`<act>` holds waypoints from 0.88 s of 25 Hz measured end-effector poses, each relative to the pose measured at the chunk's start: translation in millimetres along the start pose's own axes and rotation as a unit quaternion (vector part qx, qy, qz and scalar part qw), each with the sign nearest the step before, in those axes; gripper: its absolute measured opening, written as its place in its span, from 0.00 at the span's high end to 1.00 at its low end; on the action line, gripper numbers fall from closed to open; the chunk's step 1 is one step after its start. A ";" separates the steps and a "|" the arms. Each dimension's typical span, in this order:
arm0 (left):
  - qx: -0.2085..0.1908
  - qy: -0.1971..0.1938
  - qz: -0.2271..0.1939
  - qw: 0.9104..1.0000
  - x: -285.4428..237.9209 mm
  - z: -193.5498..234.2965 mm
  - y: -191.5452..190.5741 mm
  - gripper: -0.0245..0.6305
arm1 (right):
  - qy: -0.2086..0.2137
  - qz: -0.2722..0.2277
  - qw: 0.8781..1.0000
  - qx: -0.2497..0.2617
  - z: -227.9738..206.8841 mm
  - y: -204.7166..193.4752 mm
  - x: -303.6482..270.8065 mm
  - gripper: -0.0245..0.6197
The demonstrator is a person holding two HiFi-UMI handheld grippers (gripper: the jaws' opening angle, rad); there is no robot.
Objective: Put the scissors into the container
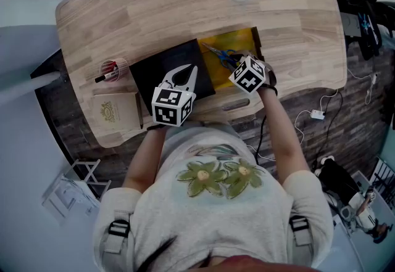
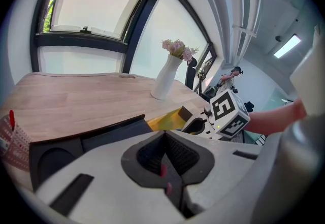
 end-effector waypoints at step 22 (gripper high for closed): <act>-0.001 0.001 0.005 1.000 -5.2 -0.9 -0.1 0.95 | 0.009 0.020 1.000 0.003 -1.7 0.4 -12.3 0.84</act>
Point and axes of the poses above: the fingertips, and each gripper's own axes: x backward along the fingers, z to its left, y out of its top, the point moved 8 cm from there along x, backward along the fingers, and after that the axes turned 14 degrees about z, right-handed, at the moved point
